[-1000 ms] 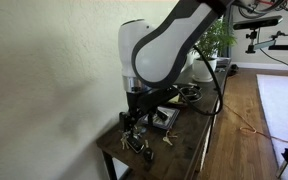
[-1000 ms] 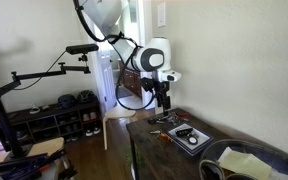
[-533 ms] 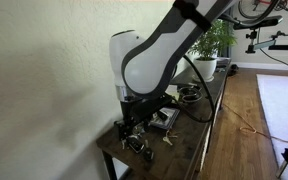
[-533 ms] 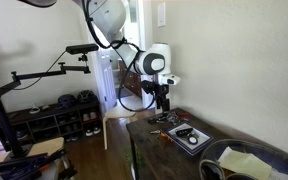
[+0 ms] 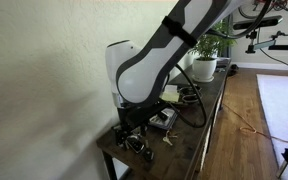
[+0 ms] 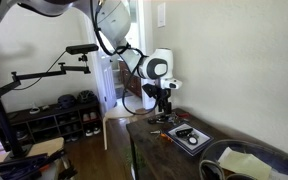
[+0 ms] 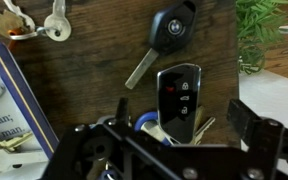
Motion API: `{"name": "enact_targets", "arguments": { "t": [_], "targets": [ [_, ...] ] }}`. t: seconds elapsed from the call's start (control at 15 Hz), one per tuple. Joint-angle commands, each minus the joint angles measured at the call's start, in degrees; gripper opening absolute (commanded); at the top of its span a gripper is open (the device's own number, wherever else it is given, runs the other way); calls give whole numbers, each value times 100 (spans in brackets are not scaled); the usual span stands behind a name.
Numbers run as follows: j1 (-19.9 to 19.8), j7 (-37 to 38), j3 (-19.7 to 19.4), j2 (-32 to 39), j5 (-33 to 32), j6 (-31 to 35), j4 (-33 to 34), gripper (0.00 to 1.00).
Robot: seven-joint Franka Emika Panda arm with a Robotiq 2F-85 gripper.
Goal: Put the two sets of keys on top of the blue and white object.
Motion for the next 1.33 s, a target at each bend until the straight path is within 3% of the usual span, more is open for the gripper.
{"name": "enact_targets", "arguments": {
  "t": [0.0, 0.13, 0.73, 1.27],
  "targets": [
    [71, 52, -72, 162, 64, -277, 271, 100],
    [54, 20, -64, 211, 73, -288, 306, 72],
    [30, -13, -90, 228, 57, -308, 321, 16],
    [80, 64, -161, -153, -12, -86, -122, 16]
  ]
}}
